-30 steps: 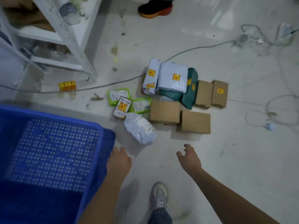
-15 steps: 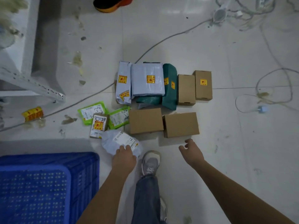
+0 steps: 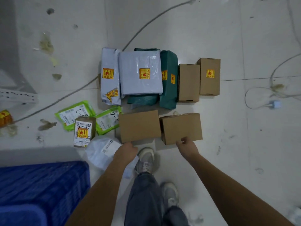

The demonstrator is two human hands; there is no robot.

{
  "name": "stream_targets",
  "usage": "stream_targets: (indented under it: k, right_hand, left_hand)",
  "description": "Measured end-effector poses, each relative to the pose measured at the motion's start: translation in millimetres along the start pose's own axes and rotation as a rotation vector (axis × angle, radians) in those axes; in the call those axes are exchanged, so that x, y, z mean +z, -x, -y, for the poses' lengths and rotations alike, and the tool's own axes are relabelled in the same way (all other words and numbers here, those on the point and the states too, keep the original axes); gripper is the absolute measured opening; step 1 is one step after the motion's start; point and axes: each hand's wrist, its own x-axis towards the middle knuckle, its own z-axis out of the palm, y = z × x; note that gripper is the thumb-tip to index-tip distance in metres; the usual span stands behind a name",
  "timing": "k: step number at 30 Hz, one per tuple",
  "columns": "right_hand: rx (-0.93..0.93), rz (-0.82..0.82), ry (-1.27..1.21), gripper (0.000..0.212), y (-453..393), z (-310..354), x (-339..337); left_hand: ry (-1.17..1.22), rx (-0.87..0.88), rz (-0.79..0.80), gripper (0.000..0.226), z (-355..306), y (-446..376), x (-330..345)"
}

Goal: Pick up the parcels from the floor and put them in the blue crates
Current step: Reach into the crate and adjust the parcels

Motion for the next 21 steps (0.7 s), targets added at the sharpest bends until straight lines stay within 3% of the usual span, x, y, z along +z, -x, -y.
stream_targets:
  k: [2, 6, 9, 17, 21]
  right_hand:
    - [0.035, -0.027, -0.017, 0.051, -19.8, -2.5, -9.2]
    - [0.094, -0.135, -0.027, 0.052, -61.8, -10.1, -33.8]
    - [0.116, -0.160, -0.001, 0.060, -89.5, -19.5, -50.7]
    - [0.134, -0.018, -0.082, 0.070, -142.3, -46.4, -72.6]
    - [0.120, 0.039, -0.191, 0.061, -146.2, -53.8, -67.1]
  left_hand:
    - [0.117, -0.013, 0.047, 0.022, -18.0, -14.9, 15.1]
    - [0.134, 0.017, 0.164, 0.044, -57.9, -37.0, 52.1]
    - [0.240, -0.028, 0.208, 0.044, -86.9, -53.8, 76.7]
    - [0.396, -0.041, 0.145, 0.040, -114.2, -92.6, 118.8]
    - [0.450, -0.058, 0.154, 0.056, -115.0, -94.6, 124.9]
